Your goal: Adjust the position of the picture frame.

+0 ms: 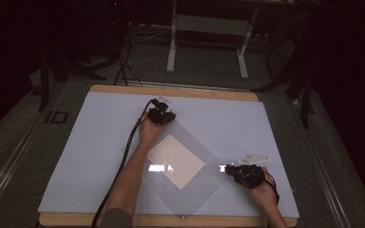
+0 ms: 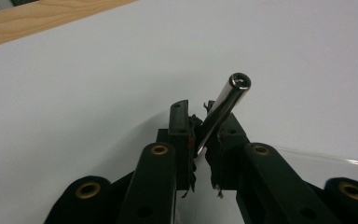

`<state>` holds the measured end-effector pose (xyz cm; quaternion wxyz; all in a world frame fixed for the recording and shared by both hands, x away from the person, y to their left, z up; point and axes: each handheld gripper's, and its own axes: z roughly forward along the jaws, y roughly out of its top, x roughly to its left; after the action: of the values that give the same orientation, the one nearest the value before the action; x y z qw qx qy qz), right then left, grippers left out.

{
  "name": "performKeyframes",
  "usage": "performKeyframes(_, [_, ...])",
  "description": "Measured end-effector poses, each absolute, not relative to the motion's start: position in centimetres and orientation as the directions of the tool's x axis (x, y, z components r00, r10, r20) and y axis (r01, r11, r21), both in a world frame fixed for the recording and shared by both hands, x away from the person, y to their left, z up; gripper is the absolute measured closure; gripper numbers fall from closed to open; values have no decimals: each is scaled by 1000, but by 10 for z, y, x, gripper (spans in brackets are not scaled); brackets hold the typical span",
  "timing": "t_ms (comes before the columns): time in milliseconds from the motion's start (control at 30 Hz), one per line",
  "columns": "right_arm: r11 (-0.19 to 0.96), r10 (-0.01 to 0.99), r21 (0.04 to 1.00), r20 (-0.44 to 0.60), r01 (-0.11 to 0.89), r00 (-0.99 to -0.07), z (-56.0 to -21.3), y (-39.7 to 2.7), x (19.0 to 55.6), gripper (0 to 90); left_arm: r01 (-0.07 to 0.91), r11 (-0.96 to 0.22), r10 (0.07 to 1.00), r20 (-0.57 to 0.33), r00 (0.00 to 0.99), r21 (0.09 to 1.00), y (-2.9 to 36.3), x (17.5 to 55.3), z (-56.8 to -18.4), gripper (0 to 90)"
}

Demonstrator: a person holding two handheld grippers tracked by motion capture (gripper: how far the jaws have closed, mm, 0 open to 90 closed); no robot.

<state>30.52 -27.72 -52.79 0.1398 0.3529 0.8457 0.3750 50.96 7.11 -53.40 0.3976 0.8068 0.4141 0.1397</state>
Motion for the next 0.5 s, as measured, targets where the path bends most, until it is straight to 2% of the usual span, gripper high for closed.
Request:
performKeyframes(167, [447,722,730,47,517,-690,-527,-276,306,848,540,-398,775,-43,631,742,68,509,-530,840])
performKeyframes(433, [371,734,743,133,557,-666,-520,-279,314,838,554,-455,743,-45,667,697,85,509,-520,847])
performKeyframes(500, [377,737,745,118,550,-666,-516,-278,318,838,551,-456,741,-45,670,699,92,506,-516,847])
